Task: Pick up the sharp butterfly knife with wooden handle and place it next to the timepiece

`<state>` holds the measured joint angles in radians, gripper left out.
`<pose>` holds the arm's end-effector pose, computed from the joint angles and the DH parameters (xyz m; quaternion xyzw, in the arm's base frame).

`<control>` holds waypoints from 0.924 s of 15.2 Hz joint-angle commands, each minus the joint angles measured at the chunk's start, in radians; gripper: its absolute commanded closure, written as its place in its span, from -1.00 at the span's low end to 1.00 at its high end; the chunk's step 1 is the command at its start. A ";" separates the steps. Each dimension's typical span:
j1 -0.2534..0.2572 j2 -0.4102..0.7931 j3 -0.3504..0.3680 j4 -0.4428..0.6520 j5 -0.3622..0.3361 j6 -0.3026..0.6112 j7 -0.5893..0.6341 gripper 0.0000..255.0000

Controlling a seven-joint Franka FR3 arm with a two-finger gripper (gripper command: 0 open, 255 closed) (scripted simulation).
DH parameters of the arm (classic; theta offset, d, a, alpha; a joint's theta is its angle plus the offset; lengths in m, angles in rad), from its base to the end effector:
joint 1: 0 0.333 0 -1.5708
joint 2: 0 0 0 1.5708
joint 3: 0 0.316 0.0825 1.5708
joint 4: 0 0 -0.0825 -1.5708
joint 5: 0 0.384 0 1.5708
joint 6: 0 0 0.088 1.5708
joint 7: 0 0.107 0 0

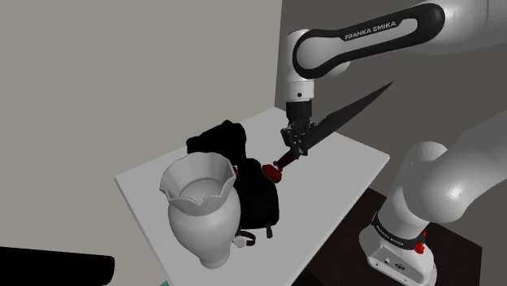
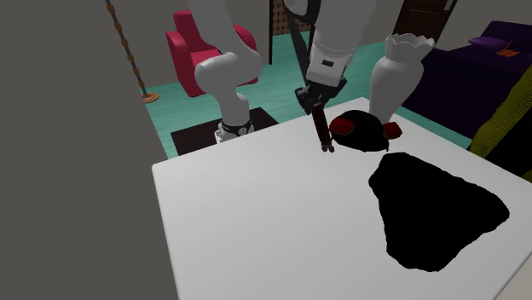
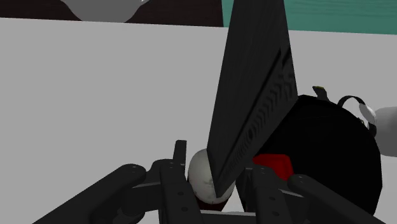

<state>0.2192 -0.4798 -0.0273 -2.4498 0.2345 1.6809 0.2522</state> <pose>0.3570 0.0919 0.4532 -0.9808 0.0567 0.1662 0.0846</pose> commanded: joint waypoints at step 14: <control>0.002 0.058 0.005 -0.121 0.014 0.176 -0.040 1.00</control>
<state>0.2220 -0.4245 -0.0222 -2.5668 0.2490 1.8515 0.2125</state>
